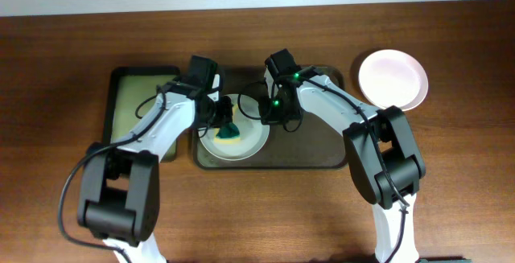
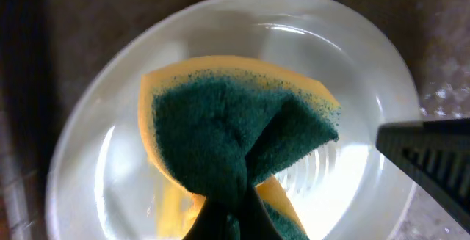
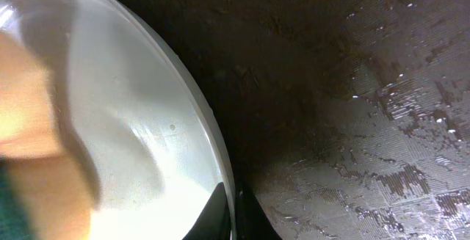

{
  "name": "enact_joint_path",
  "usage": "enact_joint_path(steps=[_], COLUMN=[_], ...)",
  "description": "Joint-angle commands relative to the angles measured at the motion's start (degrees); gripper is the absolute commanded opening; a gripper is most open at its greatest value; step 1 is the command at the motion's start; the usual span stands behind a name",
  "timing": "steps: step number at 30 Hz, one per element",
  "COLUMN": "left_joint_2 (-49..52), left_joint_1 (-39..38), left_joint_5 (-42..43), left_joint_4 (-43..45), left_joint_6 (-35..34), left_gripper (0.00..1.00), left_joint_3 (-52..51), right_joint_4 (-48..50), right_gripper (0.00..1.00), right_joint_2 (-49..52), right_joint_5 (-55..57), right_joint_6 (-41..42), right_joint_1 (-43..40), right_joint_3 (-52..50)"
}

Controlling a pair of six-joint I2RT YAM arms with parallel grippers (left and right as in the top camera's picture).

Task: Clean dirty plates on tray and stack at the side
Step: 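Scrub the pale green plate with the sponge in the left gripper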

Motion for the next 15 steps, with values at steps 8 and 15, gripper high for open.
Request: enact_joint_path(steps=[8, 15], left_joint_2=[11.02, 10.6], left_joint_1=[-1.36, -1.36], left_joint_5=[-31.23, -53.86], left_joint_4=[-0.85, -5.49], left_joint_6=[2.4, 2.38], left_gripper=[0.0, 0.0], left_joint_3=[0.07, 2.97], right_joint_4=[0.26, 0.22], right_gripper=[0.04, 0.04], right_joint_2=[1.81, 1.81], right_joint_5=[2.34, 3.43], right_joint_6=[0.66, 0.68], right_joint_1=[0.46, 0.42], right_joint_3=[-1.14, -1.14])
